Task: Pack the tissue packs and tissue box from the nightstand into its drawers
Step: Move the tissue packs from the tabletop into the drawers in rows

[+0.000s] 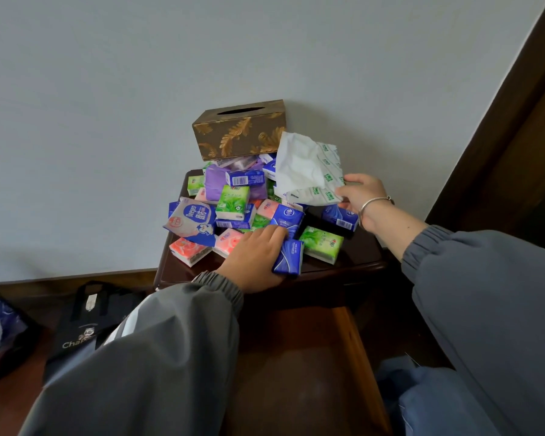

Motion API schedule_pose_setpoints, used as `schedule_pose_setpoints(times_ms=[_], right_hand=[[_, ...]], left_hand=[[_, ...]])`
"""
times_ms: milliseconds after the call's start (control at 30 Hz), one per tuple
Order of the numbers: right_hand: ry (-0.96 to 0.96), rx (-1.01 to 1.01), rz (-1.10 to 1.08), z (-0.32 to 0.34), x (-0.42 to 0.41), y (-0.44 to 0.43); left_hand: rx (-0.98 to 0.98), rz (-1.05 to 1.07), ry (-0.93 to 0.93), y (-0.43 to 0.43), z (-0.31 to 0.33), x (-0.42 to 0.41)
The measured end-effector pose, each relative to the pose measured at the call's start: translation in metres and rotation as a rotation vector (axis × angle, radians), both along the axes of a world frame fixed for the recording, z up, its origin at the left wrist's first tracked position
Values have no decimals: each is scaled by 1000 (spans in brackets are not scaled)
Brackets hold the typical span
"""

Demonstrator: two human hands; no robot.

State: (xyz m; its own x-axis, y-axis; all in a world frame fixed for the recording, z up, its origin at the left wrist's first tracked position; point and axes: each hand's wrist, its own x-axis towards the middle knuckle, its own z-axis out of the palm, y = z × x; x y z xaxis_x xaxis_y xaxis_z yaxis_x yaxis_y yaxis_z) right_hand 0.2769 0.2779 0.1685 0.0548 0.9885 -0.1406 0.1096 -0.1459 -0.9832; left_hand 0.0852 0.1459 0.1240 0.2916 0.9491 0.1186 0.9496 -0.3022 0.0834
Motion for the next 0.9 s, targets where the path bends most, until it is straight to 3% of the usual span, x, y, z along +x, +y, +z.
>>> schedule_pose_setpoints(times_ms=[133, 300, 467, 633, 900], right_hand=[[98, 21, 5, -2, 0, 1], [150, 77, 47, 1, -19, -4], [-130, 131, 109, 2, -17, -16], [-203, 89, 206, -5, 2, -27], [-440, 238, 202, -25, 25, -32]], left_hand=[[83, 4, 107, -3, -6, 1], [182, -8, 43, -16, -8, 2], [234, 53, -41, -28, -11, -1], [188, 91, -118, -29, -12, -1], [175, 162, -227, -31, -15, -1]])
